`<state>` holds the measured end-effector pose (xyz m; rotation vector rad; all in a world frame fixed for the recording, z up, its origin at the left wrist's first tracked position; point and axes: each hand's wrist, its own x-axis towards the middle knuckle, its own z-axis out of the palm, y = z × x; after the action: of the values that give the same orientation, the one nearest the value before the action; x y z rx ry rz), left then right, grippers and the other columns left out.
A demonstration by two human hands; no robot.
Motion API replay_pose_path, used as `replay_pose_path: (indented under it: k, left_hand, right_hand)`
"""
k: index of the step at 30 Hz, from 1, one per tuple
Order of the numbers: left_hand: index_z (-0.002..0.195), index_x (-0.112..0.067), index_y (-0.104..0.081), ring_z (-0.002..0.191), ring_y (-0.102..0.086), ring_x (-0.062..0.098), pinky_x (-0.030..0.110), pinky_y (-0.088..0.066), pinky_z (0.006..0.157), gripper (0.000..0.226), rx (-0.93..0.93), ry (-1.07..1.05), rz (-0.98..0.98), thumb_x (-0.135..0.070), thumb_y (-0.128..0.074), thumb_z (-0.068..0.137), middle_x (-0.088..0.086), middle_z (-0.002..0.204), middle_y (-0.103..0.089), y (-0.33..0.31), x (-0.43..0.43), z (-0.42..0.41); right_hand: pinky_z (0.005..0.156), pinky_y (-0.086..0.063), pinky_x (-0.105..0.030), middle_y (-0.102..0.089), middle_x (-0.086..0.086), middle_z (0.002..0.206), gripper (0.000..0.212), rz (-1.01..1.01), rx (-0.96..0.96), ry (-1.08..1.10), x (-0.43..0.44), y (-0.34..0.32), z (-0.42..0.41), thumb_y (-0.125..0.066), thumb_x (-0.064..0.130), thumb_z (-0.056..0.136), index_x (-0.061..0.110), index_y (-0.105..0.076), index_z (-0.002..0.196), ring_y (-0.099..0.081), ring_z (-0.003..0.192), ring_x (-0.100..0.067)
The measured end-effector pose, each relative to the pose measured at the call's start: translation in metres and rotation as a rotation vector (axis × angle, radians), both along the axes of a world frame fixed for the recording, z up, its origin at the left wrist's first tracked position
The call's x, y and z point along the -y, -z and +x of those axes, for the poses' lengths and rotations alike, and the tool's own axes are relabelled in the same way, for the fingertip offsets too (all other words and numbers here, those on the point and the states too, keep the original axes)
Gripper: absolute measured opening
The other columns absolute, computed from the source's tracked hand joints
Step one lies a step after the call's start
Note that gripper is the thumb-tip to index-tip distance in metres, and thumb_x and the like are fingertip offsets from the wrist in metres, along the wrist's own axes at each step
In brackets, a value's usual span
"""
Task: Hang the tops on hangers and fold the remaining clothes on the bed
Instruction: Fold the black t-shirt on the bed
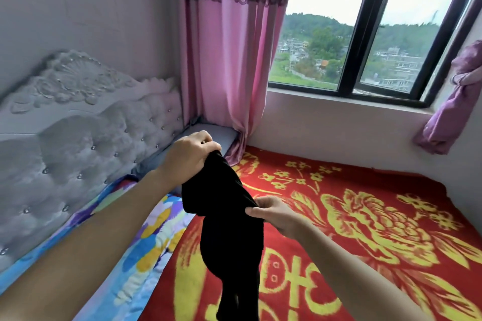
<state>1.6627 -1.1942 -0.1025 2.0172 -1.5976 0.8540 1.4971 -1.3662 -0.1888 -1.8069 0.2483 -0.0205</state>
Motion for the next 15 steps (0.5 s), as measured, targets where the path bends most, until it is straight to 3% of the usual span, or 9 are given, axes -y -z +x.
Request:
replay_pose_path:
  k: [3, 6, 9, 11, 13, 15]
  left_hand:
    - [0.084, -0.01, -0.072, 0.064, -0.057, 0.021, 0.025, -0.05, 0.052, 0.036, -0.002, 0.02, -0.063, -0.014, -0.038, 0.074, 0.005, 0.078, -0.067, -0.008, 0.0, -0.002]
    - [0.088, -0.007, -0.072, 0.069, -0.059, 0.023, 0.032, -0.054, 0.053, 0.041, -0.026, 0.041, -0.092, -0.011, -0.034, 0.072, 0.005, 0.084, -0.071, -0.018, 0.0, -0.007]
    - [0.09, -0.006, -0.072, 0.069, -0.065, 0.028, 0.039, -0.056, 0.054, 0.045, -0.035, 0.046, -0.1, -0.01, -0.031, 0.07, 0.009, 0.086, -0.07, -0.028, -0.001, -0.012]
    - [0.09, -0.006, -0.072, 0.071, -0.066, 0.029, 0.041, -0.056, 0.056, 0.047, -0.041, 0.047, -0.11, -0.009, -0.03, 0.069, 0.011, 0.086, -0.07, -0.03, -0.003, -0.013]
    - [0.09, -0.005, -0.072, 0.073, -0.067, 0.03, 0.038, -0.056, 0.059, 0.049, -0.049, 0.046, -0.118, -0.009, -0.028, 0.069, 0.012, 0.086, -0.071, -0.031, -0.006, -0.015]
    - [0.09, -0.005, -0.073, 0.076, -0.068, 0.031, 0.036, -0.055, 0.063, 0.048, -0.078, 0.04, -0.133, -0.008, -0.029, 0.071, 0.013, 0.088, -0.071, -0.03, -0.007, -0.015]
  right_hand:
    - [0.068, -0.04, -0.025, -0.058, 0.002, 0.077, 0.043, 0.115, 0.082, 0.029, -0.005, -0.002, 0.004, -0.059, 0.054, 0.075, 0.014, -0.057, 0.09, -0.054, 0.069, -0.01]
    - [0.073, -0.041, -0.029, -0.059, -0.008, 0.094, 0.034, 0.149, 0.094, 0.007, -0.01, -0.002, 0.008, -0.04, 0.038, 0.099, 0.014, -0.052, 0.12, -0.056, 0.083, -0.018]
    - [0.057, -0.034, -0.02, -0.053, 0.014, 0.062, 0.027, -0.117, 0.07, -0.099, -0.019, 0.001, 0.011, -0.056, 0.021, 0.093, 0.025, -0.054, 0.119, -0.046, 0.056, -0.004]
    - [0.053, -0.032, -0.021, -0.046, 0.015, 0.058, 0.026, -0.258, 0.058, -0.109, -0.025, 0.006, 0.014, -0.062, 0.022, 0.09, 0.029, -0.058, 0.114, -0.039, 0.053, -0.004]
    - [0.068, -0.045, -0.02, -0.055, 0.014, 0.086, 0.032, -0.291, 0.059, -0.05, -0.033, 0.009, 0.017, -0.063, 0.024, 0.089, 0.029, -0.055, 0.119, -0.053, 0.076, -0.005]
    - [0.091, -0.044, -0.024, -0.048, 0.007, 0.119, 0.054, -0.236, 0.03, 0.016, -0.039, 0.013, 0.02, -0.066, 0.026, 0.087, 0.03, -0.041, 0.134, -0.049, 0.111, -0.011]
